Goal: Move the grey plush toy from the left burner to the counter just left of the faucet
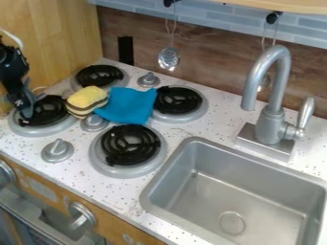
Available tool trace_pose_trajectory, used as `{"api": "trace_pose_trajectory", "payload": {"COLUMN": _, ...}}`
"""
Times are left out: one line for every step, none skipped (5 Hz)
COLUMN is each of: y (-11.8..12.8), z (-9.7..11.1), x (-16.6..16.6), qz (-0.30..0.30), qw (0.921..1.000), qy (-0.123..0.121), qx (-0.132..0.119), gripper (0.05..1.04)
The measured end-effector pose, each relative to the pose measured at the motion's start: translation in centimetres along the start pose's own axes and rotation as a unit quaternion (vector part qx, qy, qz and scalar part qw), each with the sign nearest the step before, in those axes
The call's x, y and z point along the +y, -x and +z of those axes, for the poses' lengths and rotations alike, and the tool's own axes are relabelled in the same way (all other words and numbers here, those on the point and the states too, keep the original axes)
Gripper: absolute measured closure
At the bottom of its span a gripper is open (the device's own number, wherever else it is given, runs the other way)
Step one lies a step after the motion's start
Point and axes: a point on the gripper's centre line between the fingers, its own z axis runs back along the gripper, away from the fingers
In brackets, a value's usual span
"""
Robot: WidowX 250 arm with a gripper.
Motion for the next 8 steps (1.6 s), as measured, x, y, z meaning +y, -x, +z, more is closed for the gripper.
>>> {"api": "trace_pose_trajectory", "payload": {"y": 0.4, "z": -0.1, "x": -0.1, "qz": 0.000, "qw": 0.9999, "qy": 0.016, "qx": -0.004, "gripper": 0.078}}
{"api": "trace_pose_trajectory", "payload": {"y": 1.2, "z": -0.2, "x": -0.4, "qz": 0.004, "qw": 0.9998, "qy": 0.020, "qx": 0.002, "gripper": 0.130}}
{"api": "trace_pose_trajectory", "payload": {"y": 1.7, "z": -0.3, "x": -0.7, "qz": 0.012, "qw": 0.9999, "qy": 0.011, "qx": 0.000, "gripper": 0.320}}
{"api": "trace_pose_trajectory", "payload": {"y": 1.3, "z": 0.4, "x": -1.6, "qz": -0.005, "qw": 0.9997, "qy": 0.013, "qx": -0.019, "gripper": 0.501}}
{"api": "trace_pose_trajectory", "payload": {"y": 0.5, "z": 0.9, "x": -2.9, "qz": -0.018, "qw": 0.9991, "qy": 0.024, "qx": -0.031, "gripper": 0.664}}
{"api": "trace_pose_trajectory", "payload": {"y": 0.0, "z": 1.3, "x": -3.9, "qz": -0.027, "qw": 0.9984, "qy": 0.032, "qx": -0.039, "gripper": 0.743}}
{"api": "trace_pose_trajectory", "payload": {"y": -0.9, "z": 2.3, "x": -4.5, "qz": -0.039, "qw": 0.9969, "qy": 0.031, "qx": -0.061, "gripper": 0.756}}
{"api": "trace_pose_trajectory", "payload": {"y": -2.3, "z": 5.0, "x": -4.7, "qz": -0.059, "qw": 0.9936, "qy": 0.014, "qx": -0.095, "gripper": 0.756}}
